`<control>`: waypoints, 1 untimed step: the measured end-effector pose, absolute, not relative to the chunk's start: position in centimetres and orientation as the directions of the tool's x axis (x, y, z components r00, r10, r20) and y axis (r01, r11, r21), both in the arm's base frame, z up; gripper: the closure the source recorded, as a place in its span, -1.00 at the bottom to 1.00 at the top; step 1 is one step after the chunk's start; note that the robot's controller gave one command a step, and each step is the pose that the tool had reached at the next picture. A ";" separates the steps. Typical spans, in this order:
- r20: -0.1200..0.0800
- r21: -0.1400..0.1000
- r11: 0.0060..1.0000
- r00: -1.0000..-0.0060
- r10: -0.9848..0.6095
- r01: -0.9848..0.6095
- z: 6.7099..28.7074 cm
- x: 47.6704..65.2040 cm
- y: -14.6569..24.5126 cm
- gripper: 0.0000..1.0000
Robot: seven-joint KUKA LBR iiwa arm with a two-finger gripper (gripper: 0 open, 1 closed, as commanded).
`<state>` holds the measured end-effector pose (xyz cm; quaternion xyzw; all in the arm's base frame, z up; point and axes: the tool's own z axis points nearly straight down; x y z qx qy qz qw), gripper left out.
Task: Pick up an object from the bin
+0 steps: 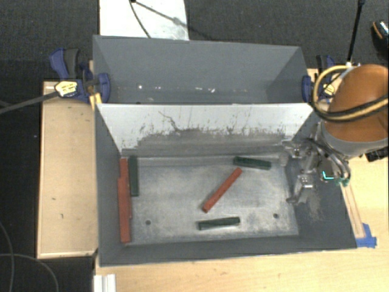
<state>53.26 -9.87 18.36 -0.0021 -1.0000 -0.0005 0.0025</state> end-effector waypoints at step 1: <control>-0.002 0.003 0.952 -0.952 -0.307 -0.307 6.8 59.1 -1.2 -1.00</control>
Offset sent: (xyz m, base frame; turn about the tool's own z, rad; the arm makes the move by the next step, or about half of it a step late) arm 0.0580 0.0833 -0.1136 -0.3146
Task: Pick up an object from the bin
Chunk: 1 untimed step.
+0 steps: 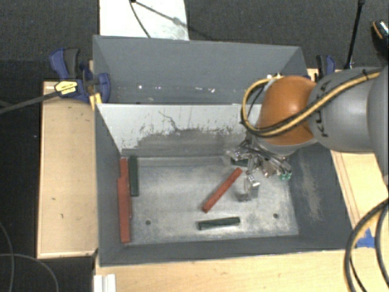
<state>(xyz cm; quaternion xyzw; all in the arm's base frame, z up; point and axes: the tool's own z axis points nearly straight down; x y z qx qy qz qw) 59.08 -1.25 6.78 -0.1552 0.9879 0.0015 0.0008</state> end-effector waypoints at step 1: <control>-0.002 0.005 0.957 -0.957 -0.291 -0.291 10.2 56.6 6.3 -1.00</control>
Offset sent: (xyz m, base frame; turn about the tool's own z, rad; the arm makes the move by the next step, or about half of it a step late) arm -0.0251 0.0687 0.0322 0.0240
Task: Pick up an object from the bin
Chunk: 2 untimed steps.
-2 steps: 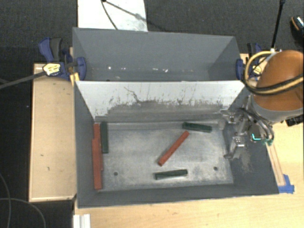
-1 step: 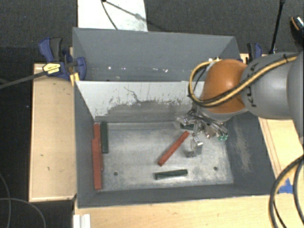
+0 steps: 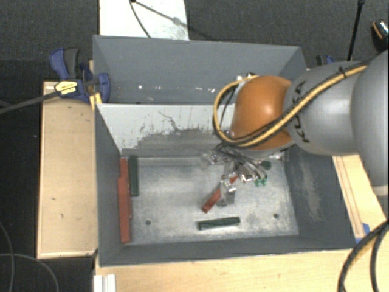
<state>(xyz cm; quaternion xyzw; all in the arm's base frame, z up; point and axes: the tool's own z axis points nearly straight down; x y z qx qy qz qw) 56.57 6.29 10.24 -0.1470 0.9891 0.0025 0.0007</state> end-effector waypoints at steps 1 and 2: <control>0.003 0.001 0.886 -0.886 -0.463 -0.463 10.0 55.8 5.4 -1.00; 0.002 0.002 0.813 -0.813 -0.583 -0.583 7.0 57.0 5.9 -1.00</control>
Offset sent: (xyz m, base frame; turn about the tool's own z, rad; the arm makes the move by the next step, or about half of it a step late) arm -0.0073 -0.0089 -0.0024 -0.1888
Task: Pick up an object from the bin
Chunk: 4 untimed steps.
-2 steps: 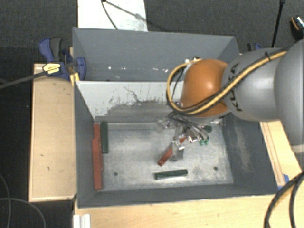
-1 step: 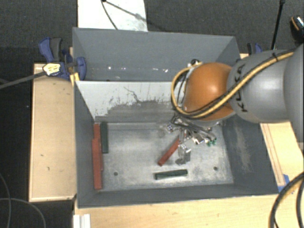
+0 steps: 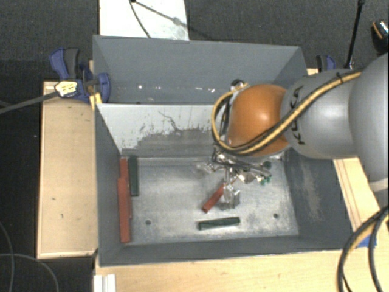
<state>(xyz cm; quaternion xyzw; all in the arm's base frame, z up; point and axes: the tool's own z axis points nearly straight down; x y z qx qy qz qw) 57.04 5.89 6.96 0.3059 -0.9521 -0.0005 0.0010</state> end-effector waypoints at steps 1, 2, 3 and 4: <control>0.001 0.001 0.813 -0.813 -0.582 -0.582 7.0 57.1 5.9 -1.00; 0.000 0.001 0.813 -0.813 -0.582 -0.582 7.0 57.1 5.9 1.00; -0.005 -0.002 0.813 -0.813 -0.582 -0.582 9.2 57.2 5.9 1.00; -0.008 -0.004 0.817 -0.817 -0.577 -0.577 15.0 57.4 5.9 1.00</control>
Offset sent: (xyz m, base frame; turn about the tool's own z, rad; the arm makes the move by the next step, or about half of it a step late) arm 0.0000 0.0000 0.0000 0.0000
